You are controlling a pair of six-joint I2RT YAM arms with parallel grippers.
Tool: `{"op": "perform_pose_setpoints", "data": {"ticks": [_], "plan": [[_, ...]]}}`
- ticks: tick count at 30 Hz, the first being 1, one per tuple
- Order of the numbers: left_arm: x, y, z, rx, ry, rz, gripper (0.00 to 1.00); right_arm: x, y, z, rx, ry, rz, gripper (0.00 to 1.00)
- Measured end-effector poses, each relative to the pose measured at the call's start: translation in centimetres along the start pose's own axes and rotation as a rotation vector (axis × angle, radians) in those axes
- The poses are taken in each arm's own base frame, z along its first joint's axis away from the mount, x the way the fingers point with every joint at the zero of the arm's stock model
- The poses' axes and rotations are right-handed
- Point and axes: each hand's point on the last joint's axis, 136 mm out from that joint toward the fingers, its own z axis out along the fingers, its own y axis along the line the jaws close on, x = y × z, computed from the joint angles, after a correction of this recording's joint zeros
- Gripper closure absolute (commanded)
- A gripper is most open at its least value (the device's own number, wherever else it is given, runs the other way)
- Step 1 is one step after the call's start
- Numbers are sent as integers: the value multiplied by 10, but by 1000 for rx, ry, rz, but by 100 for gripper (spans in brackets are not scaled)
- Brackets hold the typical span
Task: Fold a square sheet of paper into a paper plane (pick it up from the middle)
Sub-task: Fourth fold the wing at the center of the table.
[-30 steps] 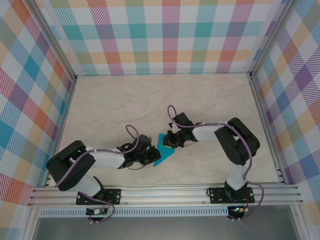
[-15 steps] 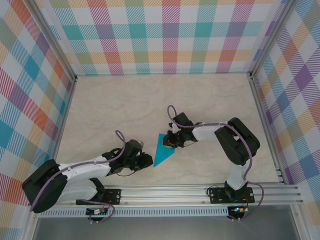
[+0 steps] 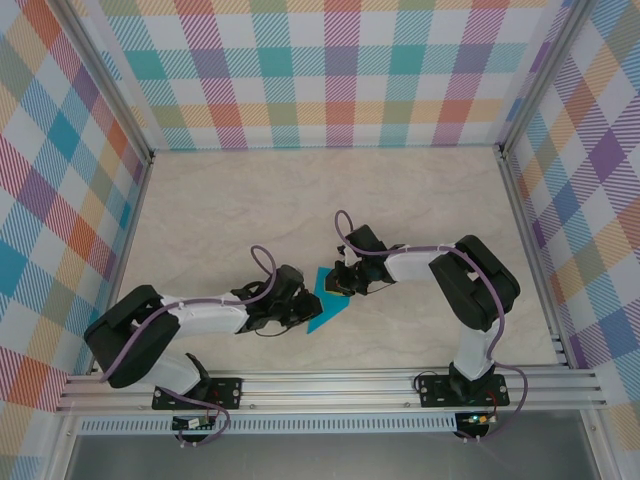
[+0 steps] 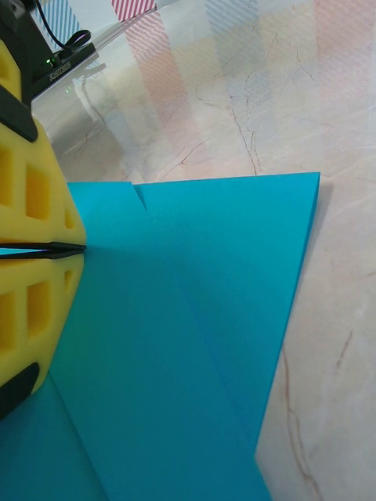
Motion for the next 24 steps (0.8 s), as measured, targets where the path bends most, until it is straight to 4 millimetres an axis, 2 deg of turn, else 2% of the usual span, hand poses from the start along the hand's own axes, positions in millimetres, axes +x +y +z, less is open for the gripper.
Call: {"op": "perform_pose_setpoints", "data": {"ticks": [8, 19, 24], "plan": [[11, 7, 5, 9, -6, -7, 79, 0, 0, 0, 0, 0, 0, 88], [28, 22, -15, -13, 0, 0, 76, 0, 0, 0, 1, 1, 1, 88], [20, 8, -17, 2, -25, 3, 76, 0, 0, 0, 1, 1, 1, 88]]}}
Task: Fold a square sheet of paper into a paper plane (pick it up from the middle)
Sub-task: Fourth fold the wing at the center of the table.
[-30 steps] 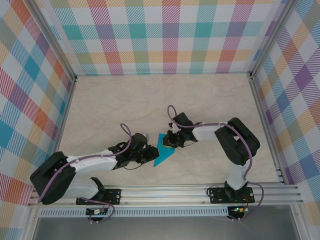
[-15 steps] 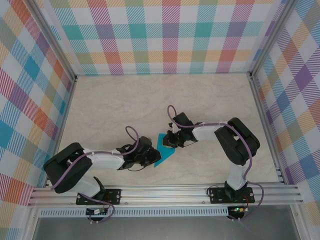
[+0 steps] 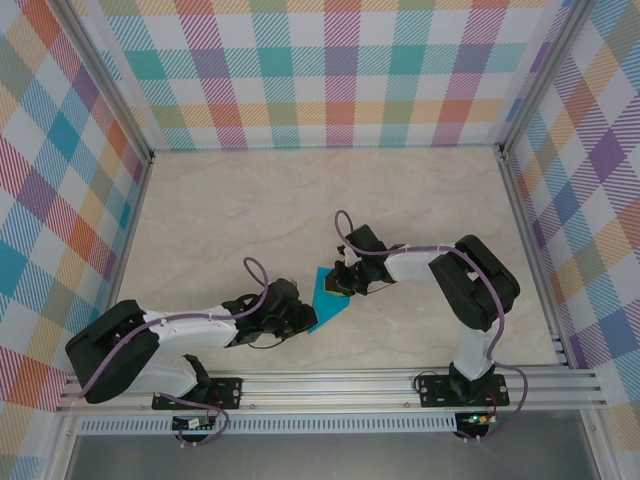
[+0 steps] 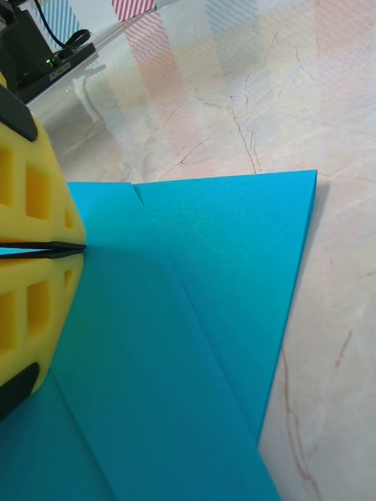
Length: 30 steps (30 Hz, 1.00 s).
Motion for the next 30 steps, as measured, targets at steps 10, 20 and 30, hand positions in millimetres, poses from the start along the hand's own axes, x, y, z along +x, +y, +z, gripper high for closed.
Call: {"op": "perform_pose_setpoints", "data": {"ticks": [10, 20, 30], "plan": [[-9, -12, 10, 5, -21, -22, 79, 0, 0, 0, 0, 0, 0, 88], [-21, 1, -33, -35, -134, -46, 71, 0, 0, 0, 0, 0, 0, 88], [-19, -31, -16, 81, -85, -8, 73, 0, 0, 0, 0, 0, 0, 88]]}}
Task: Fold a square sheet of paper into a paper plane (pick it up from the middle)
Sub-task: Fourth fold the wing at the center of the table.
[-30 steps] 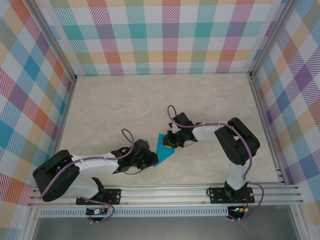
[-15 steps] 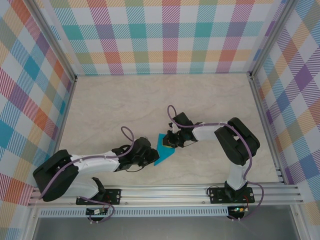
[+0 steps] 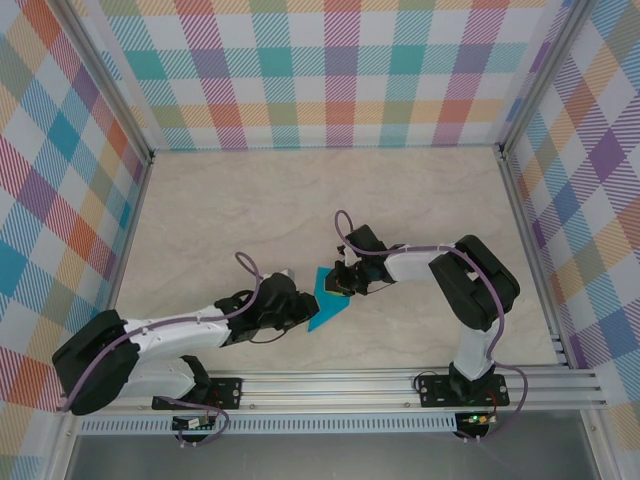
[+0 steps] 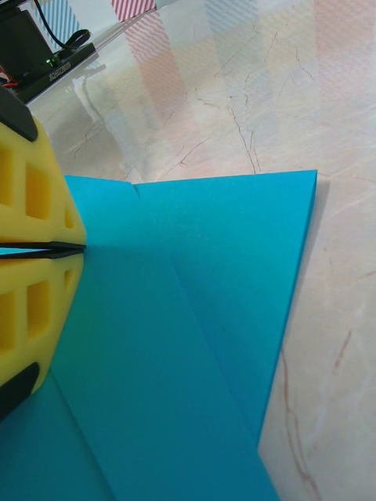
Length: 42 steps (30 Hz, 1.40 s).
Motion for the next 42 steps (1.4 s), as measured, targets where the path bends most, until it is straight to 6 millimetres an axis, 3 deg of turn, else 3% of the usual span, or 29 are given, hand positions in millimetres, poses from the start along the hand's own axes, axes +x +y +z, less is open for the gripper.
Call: {"op": "perform_pose_setpoints", "data": {"ticks": [5, 9, 13, 25, 35, 39, 42], "plan": [[5, -9, 22, 22, 50, 7, 76, 0, 0, 0, 1, 1, 1, 88], [14, 12, 35, -44, 88, -20, 77, 0, 0, 0, 1, 1, 0, 88], [21, 29, 36, -69, 94, -49, 77, 0, 0, 0, 2, 2, 1, 88], [38, 38, 18, -45, 133, -20, 73, 0, 0, 0, 0, 3, 1, 88], [55, 51, 3, -131, 229, 66, 73, 1, 0, 1, 0, 7, 3, 87], [53, 56, -8, -172, 216, 86, 70, 0, 2, 0, -3, 8, 3, 82], [40, 44, -15, -183, 170, 123, 69, 0, 4, -2, 3, 4, -1, 78]]}}
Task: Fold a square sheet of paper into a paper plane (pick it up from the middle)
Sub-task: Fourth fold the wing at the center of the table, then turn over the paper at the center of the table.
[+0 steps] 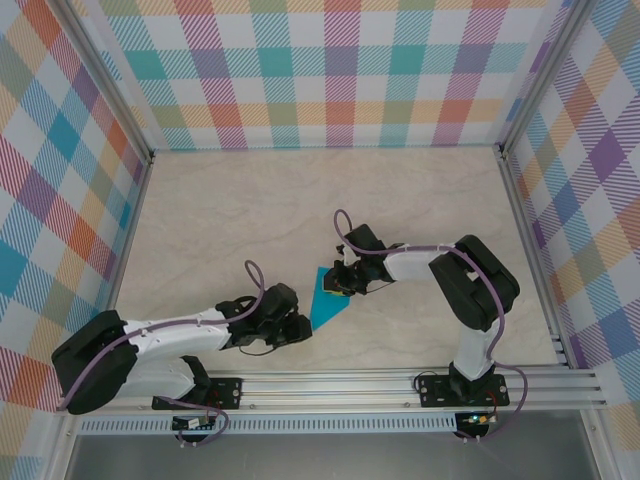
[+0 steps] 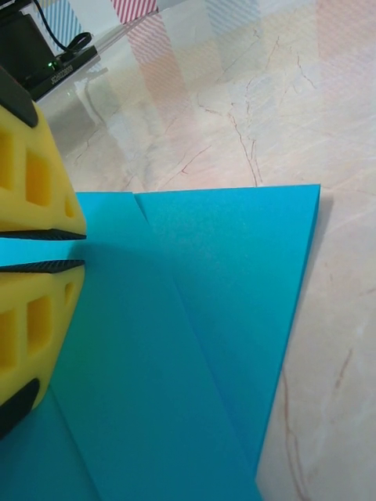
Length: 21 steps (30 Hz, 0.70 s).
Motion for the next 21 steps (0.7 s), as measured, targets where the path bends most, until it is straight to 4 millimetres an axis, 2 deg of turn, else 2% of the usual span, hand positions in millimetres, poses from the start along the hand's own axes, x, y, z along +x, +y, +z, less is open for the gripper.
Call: {"op": "perform_pose_setpoints", "data": {"ticks": [4, 8, 11, 14, 18, 21], "plan": [[-30, -26, -14, -4, -83, 41, 71, 0, -4, -11, 55, -20, 12, 71], [-55, -41, -11, -31, -124, 68, 75, -1, -3, -30, 101, -62, 5, 65], [-64, -41, 3, -82, -119, 92, 78, -6, -1, -45, 111, -111, 2, 63], [-68, -37, 17, -139, -96, 114, 80, -5, -10, -54, 128, -135, 20, 61], [-71, -29, 28, -195, -80, 138, 80, 4, -31, -53, 173, -122, 67, 60], [-73, -26, 30, -218, -80, 150, 80, 9, -36, -51, 178, -109, 84, 62]]}}
